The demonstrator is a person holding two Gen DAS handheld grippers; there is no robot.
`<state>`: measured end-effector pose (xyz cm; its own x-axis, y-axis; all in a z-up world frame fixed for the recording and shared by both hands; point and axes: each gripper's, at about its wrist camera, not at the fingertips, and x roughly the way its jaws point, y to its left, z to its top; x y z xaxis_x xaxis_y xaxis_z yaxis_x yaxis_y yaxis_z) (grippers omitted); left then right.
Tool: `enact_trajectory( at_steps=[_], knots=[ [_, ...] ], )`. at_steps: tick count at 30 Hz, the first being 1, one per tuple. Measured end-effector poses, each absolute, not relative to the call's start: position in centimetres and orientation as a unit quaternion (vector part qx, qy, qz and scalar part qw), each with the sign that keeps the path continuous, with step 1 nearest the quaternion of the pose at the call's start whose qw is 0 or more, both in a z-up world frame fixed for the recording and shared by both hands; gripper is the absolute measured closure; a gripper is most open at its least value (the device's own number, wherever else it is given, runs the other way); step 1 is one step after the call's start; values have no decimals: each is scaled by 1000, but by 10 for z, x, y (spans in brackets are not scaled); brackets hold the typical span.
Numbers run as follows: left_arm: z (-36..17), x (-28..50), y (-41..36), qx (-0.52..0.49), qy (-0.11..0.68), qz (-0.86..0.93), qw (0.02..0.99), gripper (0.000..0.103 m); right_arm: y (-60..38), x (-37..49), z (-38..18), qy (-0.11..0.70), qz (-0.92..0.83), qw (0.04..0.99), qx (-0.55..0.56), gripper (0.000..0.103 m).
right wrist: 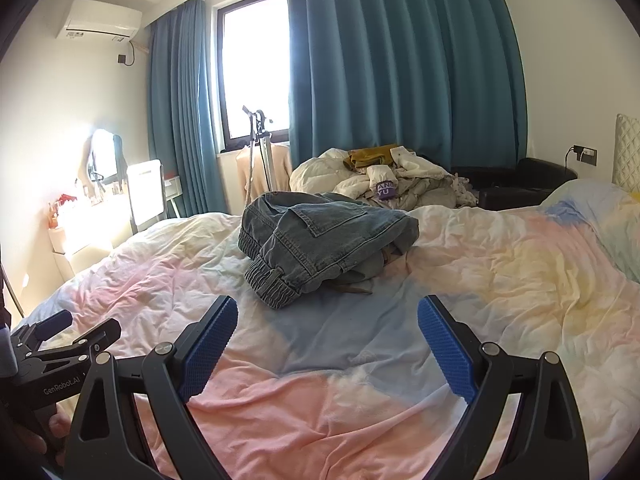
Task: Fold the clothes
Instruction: 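Move both grippers toward the bundled blue jeans on the bed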
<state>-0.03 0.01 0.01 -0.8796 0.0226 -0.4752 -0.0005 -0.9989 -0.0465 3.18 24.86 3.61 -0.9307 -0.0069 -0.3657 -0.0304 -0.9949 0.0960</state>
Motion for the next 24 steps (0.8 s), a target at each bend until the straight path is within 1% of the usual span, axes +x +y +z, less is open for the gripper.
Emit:
enact_trajectory(
  at_steps=[24],
  knots=[
    [-1,-1,2,-245,-28,969,26,0,251,31,36,55,981,8,-187,10]
  ],
)
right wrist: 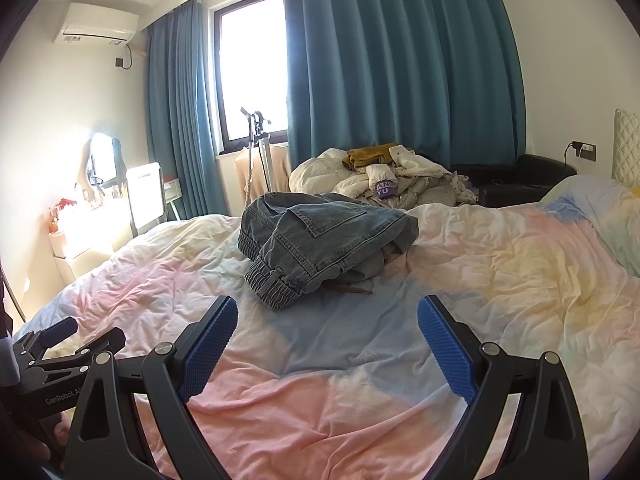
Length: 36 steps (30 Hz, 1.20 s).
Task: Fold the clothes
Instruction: 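Move both grippers toward the bundled blue jeans on the bed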
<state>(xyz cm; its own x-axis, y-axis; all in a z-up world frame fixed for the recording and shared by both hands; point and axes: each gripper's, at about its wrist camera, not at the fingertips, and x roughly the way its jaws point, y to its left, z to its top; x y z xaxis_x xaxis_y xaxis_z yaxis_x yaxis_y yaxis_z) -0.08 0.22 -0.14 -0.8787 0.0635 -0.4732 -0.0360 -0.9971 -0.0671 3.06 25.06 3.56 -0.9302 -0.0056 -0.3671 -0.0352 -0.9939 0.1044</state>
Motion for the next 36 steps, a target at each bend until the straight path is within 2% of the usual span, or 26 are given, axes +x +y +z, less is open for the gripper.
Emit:
enact_trajectory(
  at_steps=[18,36],
  knots=[
    [-2,1,0,-233,-42,971,20,0,250,32,38,52,982,5,-180,10],
    [-6,0,8,-228,-20,973,34,0,251,33,41,63,982,-5,-179,10]
  ],
)
